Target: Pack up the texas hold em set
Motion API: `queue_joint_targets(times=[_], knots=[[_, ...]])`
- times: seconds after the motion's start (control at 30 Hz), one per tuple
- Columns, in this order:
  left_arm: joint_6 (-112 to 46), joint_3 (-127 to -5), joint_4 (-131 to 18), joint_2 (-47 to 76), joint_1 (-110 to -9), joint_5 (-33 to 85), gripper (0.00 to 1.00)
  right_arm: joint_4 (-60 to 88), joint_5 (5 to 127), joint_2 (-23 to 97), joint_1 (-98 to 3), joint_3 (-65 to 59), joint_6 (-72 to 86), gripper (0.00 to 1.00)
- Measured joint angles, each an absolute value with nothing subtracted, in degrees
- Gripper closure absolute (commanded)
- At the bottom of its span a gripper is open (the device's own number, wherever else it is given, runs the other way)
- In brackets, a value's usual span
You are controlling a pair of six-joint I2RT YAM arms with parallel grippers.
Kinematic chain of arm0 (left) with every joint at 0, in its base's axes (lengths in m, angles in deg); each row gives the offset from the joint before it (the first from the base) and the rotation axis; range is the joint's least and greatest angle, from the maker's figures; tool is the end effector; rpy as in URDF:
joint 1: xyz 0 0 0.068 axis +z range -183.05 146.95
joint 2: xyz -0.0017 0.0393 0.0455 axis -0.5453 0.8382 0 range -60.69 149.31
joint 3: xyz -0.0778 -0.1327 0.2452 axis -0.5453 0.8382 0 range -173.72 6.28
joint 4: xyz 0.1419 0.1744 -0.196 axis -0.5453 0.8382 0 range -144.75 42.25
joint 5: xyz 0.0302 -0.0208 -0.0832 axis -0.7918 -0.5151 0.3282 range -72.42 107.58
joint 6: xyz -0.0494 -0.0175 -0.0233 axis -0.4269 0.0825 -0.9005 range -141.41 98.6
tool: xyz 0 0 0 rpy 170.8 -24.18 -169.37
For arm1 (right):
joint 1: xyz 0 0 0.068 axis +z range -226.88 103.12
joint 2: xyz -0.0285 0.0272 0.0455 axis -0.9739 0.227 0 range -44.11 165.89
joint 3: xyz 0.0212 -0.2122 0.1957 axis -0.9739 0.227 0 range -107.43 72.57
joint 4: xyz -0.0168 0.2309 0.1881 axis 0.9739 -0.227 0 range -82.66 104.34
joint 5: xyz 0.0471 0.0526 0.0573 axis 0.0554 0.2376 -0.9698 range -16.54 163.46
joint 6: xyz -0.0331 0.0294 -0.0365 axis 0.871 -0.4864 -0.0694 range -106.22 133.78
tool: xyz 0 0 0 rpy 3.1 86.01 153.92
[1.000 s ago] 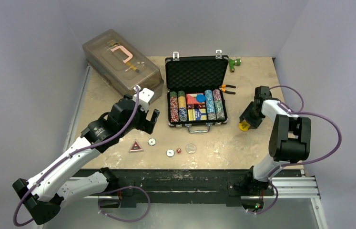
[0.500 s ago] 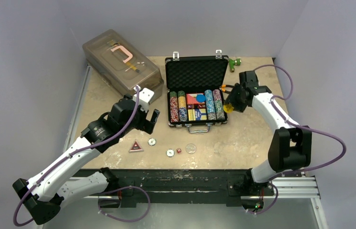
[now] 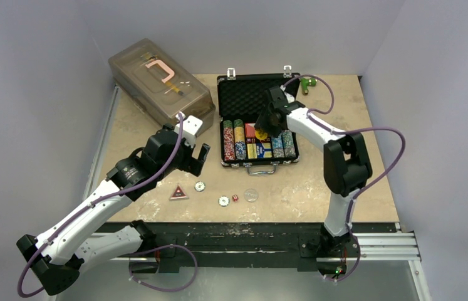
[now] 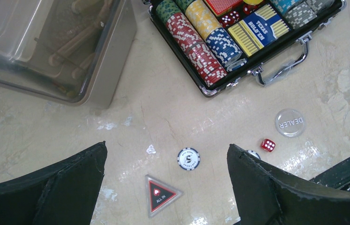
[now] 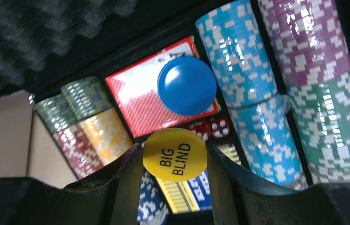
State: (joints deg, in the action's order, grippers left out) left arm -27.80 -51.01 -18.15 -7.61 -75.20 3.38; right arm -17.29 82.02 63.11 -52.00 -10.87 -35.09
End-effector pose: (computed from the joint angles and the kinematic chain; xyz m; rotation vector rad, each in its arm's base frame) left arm 0.1740 -0.1441 0.3583 0.5129 2.0632 -0.2387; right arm 0.4127 0.1847 0.2284 0.5887 2.4849 0.3241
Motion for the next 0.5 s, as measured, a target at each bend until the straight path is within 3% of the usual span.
queue_joint_targets(times=[0.5], knots=[[-27.8,-51.0,-18.2,-7.5,-75.2,3.4,0.05,-16.7,89.1,71.9,-51.8,-18.4,-36.1,0.63]])
